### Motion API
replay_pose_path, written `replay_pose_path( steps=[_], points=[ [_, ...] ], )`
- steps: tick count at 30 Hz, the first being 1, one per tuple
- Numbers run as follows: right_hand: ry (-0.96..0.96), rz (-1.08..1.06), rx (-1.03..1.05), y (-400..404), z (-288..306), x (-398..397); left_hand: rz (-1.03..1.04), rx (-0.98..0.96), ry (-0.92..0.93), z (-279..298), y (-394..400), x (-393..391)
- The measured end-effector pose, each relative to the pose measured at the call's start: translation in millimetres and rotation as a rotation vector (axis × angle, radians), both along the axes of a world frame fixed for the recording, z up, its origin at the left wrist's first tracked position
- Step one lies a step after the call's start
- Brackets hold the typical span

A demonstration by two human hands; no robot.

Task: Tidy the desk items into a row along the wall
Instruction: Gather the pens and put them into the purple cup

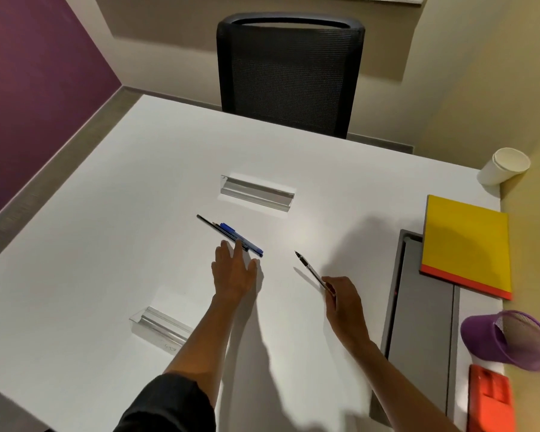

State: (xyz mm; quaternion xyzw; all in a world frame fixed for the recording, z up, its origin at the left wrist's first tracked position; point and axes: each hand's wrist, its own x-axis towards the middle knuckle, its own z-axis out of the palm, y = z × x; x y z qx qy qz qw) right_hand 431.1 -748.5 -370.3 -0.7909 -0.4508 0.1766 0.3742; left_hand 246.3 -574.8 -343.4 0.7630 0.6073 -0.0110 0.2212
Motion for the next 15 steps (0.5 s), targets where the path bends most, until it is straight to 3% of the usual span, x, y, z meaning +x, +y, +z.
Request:
replay_pose_path(
  steps=[7,15],
  points=[
    [0.02,-0.036,0.015,-1.0,1.6,1.0,0.02,0.023,0.131,-11.9,2.1,5.7],
    [0.059,-0.071,0.023,11.1,4.7,-12.3,0.064,0.188,0.046,-10.1,-16.3,-4.6]
  ],
)
